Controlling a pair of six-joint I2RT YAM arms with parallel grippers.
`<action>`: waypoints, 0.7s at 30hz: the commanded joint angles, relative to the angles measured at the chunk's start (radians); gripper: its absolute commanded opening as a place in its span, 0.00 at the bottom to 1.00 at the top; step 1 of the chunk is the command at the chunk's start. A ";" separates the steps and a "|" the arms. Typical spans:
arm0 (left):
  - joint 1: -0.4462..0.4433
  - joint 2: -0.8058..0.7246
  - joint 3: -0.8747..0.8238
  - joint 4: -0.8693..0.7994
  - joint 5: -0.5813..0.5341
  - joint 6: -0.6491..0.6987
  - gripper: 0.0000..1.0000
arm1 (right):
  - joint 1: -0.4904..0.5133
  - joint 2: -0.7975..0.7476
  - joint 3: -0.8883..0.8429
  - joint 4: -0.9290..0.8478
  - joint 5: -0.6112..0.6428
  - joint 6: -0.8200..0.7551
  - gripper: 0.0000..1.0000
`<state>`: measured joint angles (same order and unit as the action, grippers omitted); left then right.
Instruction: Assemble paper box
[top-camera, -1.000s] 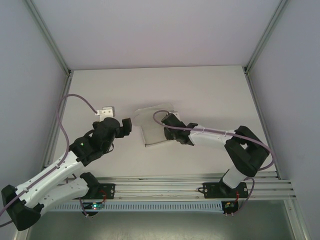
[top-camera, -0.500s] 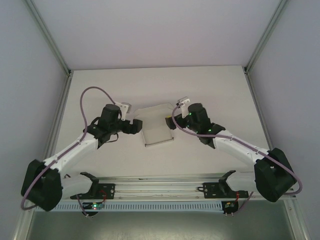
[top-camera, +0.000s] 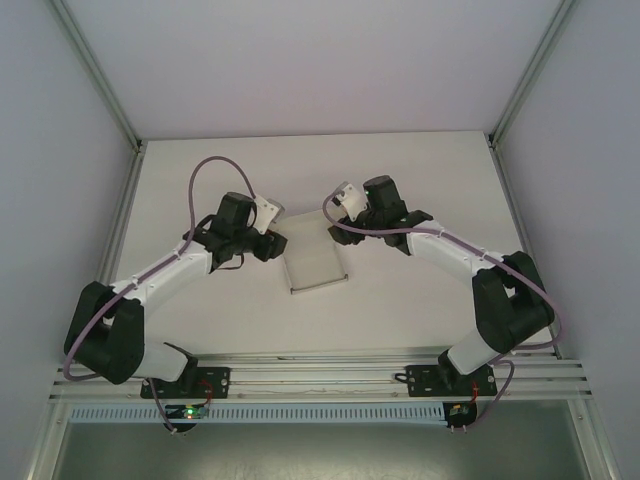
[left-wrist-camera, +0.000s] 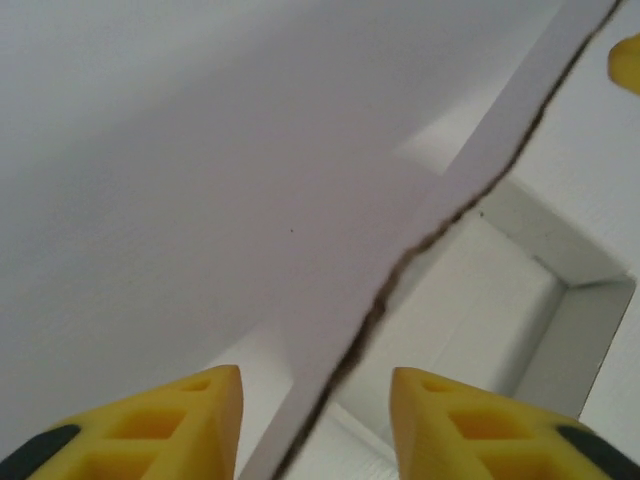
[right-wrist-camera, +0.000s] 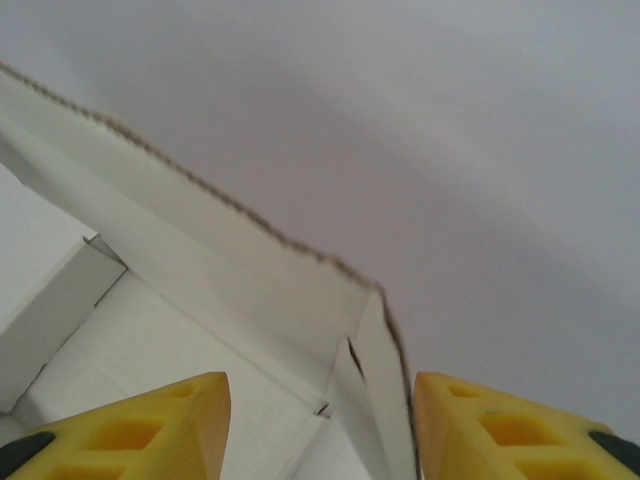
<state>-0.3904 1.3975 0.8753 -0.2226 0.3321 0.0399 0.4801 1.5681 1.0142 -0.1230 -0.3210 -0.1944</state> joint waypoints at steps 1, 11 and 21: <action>0.008 0.007 0.035 -0.057 -0.021 0.046 0.37 | -0.003 -0.002 0.007 -0.046 0.003 -0.028 0.46; -0.005 0.058 0.107 -0.147 -0.088 0.086 0.31 | 0.000 0.039 0.041 -0.081 0.030 -0.019 0.17; -0.031 0.135 0.179 -0.223 -0.151 0.110 0.20 | 0.001 -0.048 -0.020 -0.070 0.042 -0.043 0.12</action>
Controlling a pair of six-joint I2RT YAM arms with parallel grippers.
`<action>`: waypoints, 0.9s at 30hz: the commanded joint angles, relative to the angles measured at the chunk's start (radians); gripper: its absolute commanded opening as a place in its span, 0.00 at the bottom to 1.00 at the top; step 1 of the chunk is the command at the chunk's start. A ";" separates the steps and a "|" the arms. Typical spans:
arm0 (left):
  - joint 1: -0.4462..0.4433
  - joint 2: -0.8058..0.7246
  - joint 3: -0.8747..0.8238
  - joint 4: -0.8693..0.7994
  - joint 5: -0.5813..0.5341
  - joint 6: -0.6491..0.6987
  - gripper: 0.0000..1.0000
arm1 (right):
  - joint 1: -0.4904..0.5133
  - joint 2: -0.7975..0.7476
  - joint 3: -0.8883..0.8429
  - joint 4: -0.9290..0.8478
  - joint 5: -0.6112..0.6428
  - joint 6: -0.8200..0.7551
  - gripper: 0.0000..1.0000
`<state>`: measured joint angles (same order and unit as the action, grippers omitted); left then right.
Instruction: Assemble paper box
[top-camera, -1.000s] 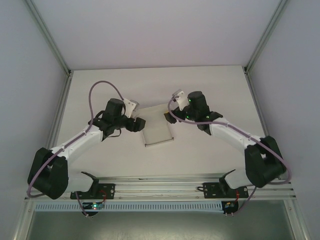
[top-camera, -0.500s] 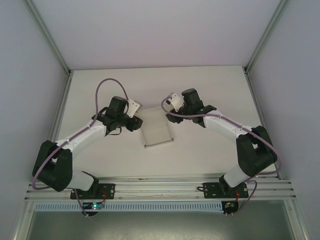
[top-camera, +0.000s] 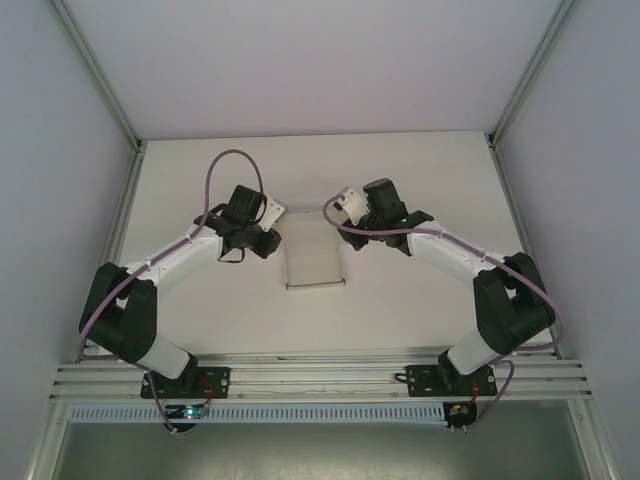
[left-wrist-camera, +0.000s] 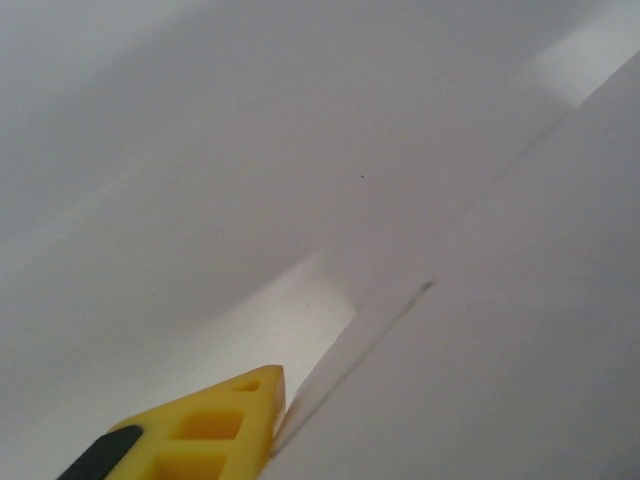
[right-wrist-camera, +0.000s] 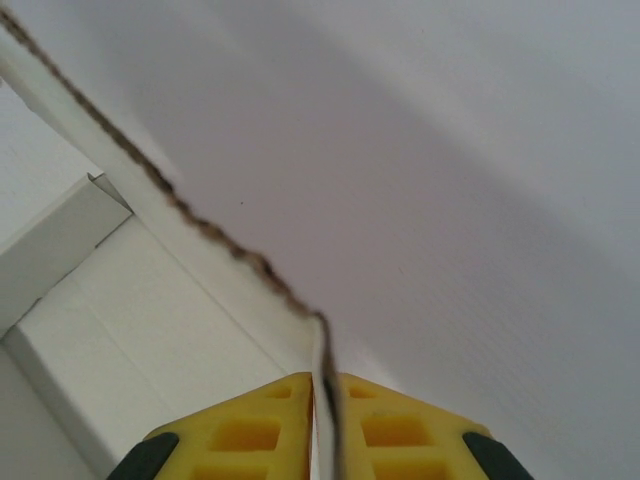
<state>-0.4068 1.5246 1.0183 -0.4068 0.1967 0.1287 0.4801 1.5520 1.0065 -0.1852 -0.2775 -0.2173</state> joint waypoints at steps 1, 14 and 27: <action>-0.018 0.013 0.044 -0.030 -0.007 0.019 0.18 | 0.001 -0.035 -0.017 -0.008 -0.009 -0.026 0.12; -0.101 0.050 0.080 0.042 -0.033 -0.151 0.00 | 0.078 -0.022 -0.025 0.081 0.194 0.209 0.09; -0.204 0.017 -0.021 0.307 -0.163 -0.529 0.00 | 0.272 0.023 -0.146 0.545 0.558 0.788 0.00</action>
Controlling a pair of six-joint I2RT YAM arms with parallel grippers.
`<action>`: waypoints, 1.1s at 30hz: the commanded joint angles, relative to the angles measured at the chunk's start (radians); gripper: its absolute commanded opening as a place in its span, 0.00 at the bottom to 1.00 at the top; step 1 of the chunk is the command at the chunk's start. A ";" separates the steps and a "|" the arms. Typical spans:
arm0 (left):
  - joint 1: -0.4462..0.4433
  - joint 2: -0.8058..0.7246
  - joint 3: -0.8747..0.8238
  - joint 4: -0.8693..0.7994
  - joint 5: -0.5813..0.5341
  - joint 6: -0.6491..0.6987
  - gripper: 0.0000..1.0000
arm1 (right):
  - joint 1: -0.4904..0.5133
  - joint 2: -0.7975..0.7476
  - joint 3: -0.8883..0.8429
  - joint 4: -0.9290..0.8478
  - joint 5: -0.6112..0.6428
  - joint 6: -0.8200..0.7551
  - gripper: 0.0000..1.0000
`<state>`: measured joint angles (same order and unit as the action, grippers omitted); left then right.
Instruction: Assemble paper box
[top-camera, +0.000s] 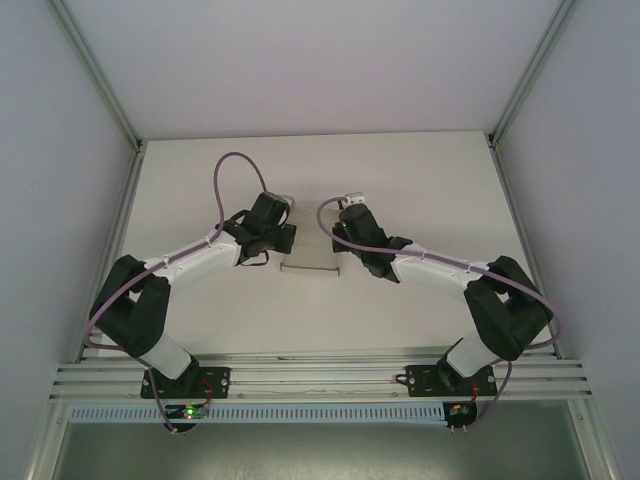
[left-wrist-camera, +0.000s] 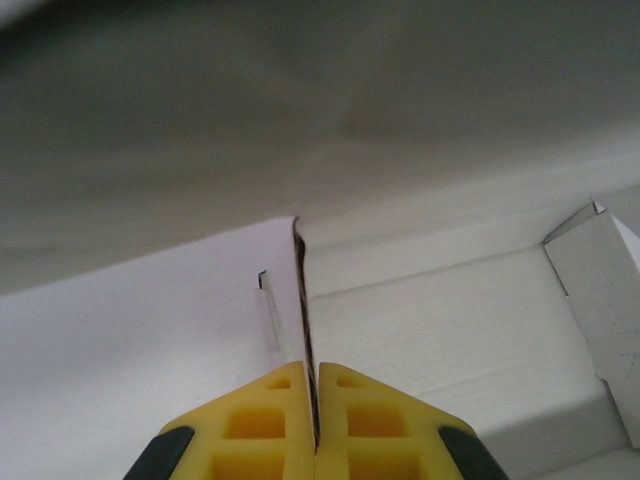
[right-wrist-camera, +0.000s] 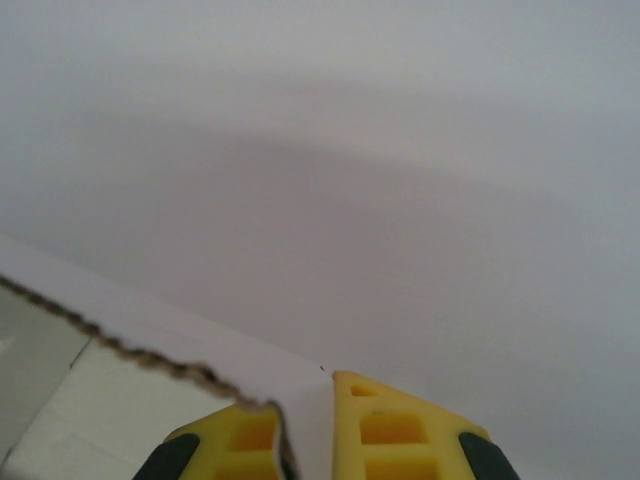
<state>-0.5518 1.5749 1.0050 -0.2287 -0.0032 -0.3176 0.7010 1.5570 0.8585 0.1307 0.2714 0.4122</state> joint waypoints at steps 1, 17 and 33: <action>-0.064 -0.035 -0.010 0.128 0.036 -0.081 0.00 | 0.058 0.017 -0.006 0.252 0.034 0.172 0.00; -0.111 -0.022 -0.136 0.301 -0.022 -0.107 0.00 | 0.122 0.151 -0.129 0.709 0.119 0.364 0.00; -0.111 -0.105 -0.456 0.537 0.027 -0.098 0.00 | 0.170 0.201 -0.404 1.061 0.125 0.028 0.00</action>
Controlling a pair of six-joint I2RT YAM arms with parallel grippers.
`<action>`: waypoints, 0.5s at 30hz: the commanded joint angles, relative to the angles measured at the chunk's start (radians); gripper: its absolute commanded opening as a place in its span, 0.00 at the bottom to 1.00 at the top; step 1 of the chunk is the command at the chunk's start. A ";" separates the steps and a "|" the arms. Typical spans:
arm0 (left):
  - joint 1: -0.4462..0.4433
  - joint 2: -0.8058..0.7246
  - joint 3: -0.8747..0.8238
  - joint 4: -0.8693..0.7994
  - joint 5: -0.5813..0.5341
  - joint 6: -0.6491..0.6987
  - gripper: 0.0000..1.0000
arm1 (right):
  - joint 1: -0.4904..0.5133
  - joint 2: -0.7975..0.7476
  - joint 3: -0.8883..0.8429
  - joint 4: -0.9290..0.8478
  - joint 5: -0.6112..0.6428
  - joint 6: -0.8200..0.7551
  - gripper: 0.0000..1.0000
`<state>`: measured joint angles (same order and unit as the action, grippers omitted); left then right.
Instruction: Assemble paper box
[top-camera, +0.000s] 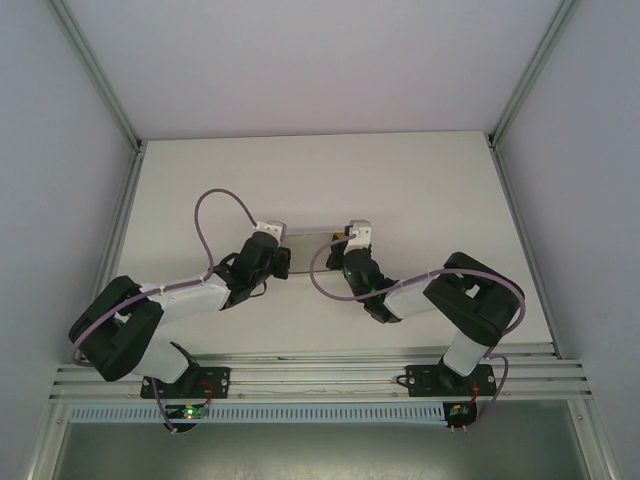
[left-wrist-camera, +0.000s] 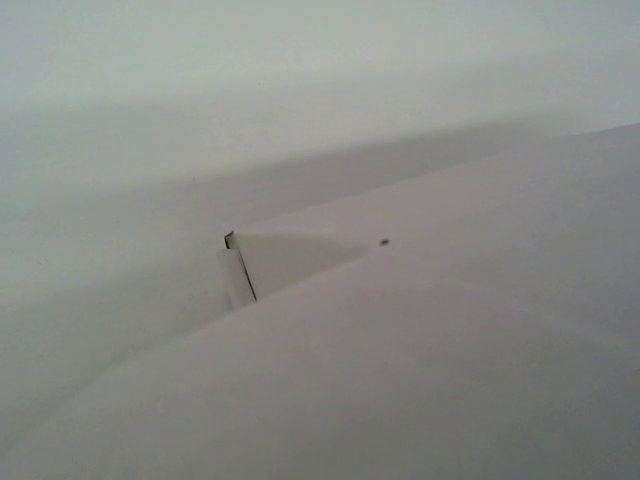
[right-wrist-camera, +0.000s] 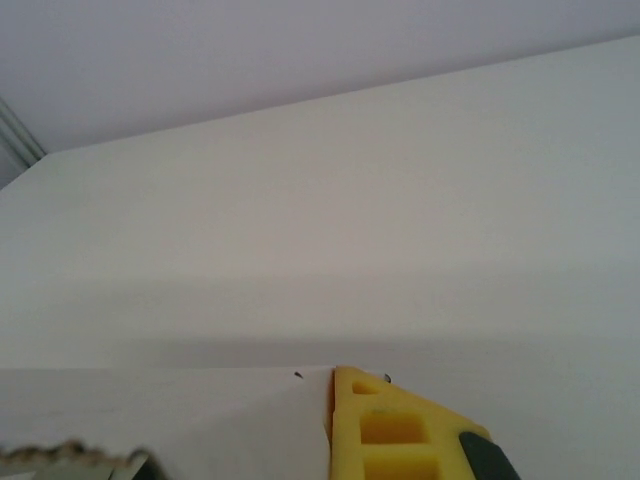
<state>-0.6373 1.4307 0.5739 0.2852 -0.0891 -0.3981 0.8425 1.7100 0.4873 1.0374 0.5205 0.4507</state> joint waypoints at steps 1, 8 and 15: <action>-0.028 0.048 -0.021 0.020 0.118 -0.018 0.00 | 0.032 0.058 -0.044 0.184 -0.107 -0.010 0.00; -0.040 0.012 -0.031 -0.009 0.098 -0.031 0.07 | 0.056 0.020 -0.055 0.129 -0.066 -0.097 0.00; -0.049 -0.128 -0.023 -0.163 0.023 -0.036 0.40 | 0.077 0.009 -0.061 0.059 0.018 -0.117 0.00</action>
<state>-0.6662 1.3533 0.5453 0.2237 -0.0639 -0.4271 0.8936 1.7306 0.4305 1.1488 0.5625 0.3355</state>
